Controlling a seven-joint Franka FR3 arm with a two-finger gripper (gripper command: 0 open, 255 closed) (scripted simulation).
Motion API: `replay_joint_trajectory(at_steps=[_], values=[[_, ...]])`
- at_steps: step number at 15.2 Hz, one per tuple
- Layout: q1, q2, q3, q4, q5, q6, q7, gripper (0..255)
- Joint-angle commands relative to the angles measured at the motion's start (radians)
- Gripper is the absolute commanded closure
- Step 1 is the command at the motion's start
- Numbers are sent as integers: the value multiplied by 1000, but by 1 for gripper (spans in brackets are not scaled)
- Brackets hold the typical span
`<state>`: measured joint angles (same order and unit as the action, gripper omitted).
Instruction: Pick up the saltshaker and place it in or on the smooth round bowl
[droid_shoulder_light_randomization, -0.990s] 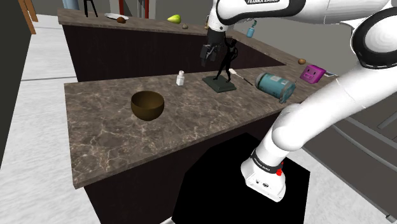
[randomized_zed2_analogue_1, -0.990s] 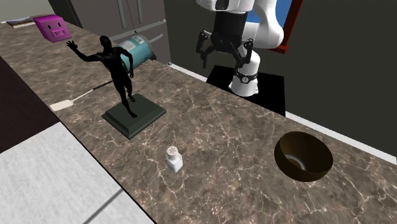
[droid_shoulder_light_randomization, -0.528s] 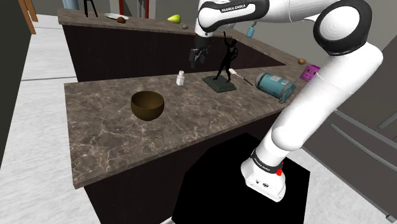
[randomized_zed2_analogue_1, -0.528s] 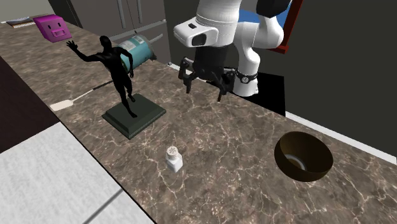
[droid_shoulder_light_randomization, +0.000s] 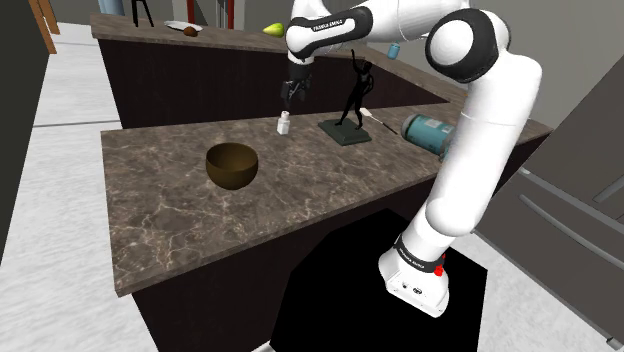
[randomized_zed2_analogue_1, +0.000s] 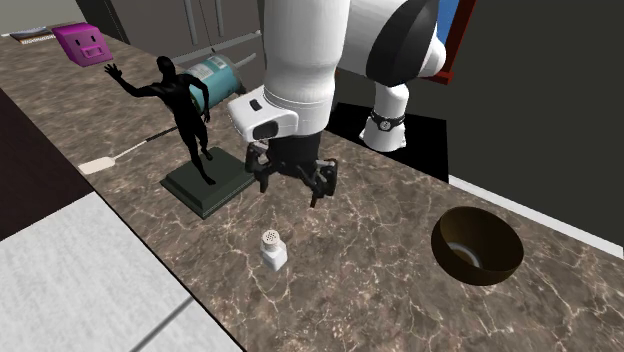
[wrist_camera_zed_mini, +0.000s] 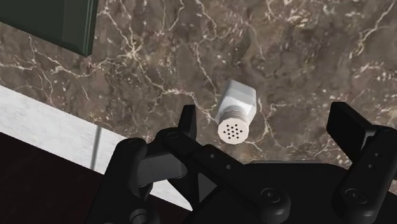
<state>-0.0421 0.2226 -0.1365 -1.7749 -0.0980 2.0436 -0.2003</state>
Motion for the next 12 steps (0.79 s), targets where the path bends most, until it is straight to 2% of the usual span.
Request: replay_joint_trajectory(at_steps=[1, 4, 12], values=[[-3, 84, 1, 77, 7, 4, -2, 0], [-15, 194, 1, 195, 17, -7, -14, 0], [-23, 233, 0, 151, 19, 77, -15, 0]])
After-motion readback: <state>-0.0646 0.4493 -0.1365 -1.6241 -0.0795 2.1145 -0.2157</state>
